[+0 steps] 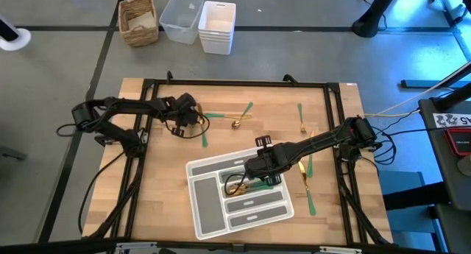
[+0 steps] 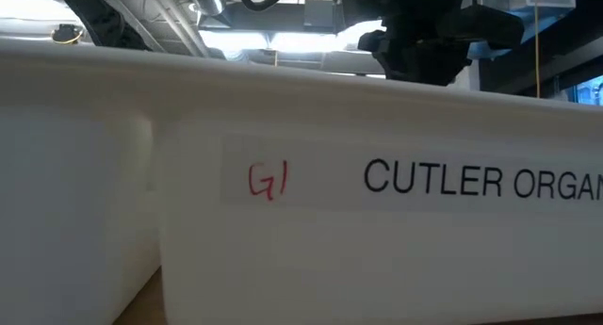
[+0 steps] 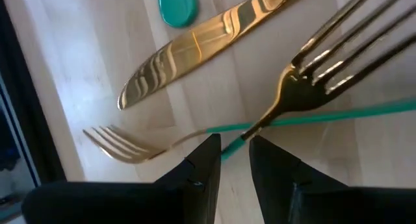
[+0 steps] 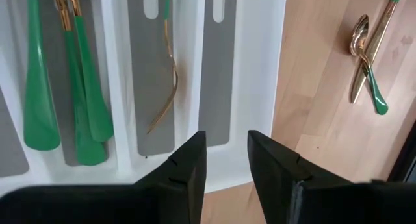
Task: Sort silverware
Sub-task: Put the green fork into the white silverware tray
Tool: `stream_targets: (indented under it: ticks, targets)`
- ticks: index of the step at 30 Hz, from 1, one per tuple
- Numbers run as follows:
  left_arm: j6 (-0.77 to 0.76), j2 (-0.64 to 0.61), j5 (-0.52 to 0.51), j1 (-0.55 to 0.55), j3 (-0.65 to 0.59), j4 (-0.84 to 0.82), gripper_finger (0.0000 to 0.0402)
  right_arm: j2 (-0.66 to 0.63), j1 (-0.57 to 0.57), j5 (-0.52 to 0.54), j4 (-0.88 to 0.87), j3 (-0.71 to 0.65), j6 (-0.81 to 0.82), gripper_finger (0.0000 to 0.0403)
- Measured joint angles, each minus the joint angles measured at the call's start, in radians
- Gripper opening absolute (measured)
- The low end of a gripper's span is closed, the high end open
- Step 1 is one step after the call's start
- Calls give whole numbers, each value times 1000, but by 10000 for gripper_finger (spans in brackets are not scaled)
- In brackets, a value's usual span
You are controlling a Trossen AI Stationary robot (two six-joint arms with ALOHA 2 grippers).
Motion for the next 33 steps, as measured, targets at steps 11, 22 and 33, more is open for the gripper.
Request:
stream_targets:
  ticks: [11, 22, 33]
  targets:
    - [-1, 53, -17, -1, 2, 21, 64, 0, 0, 0, 0, 0, 0, 115]
    - [-73, -19, -19, 0, -2, 11, 13, 0, 0, 0, -1, 0, 0, 115]
    - [-258, -215, -14, -41, -1, -10, 4, -27, 0, 2, -33, 0, 2, 115]
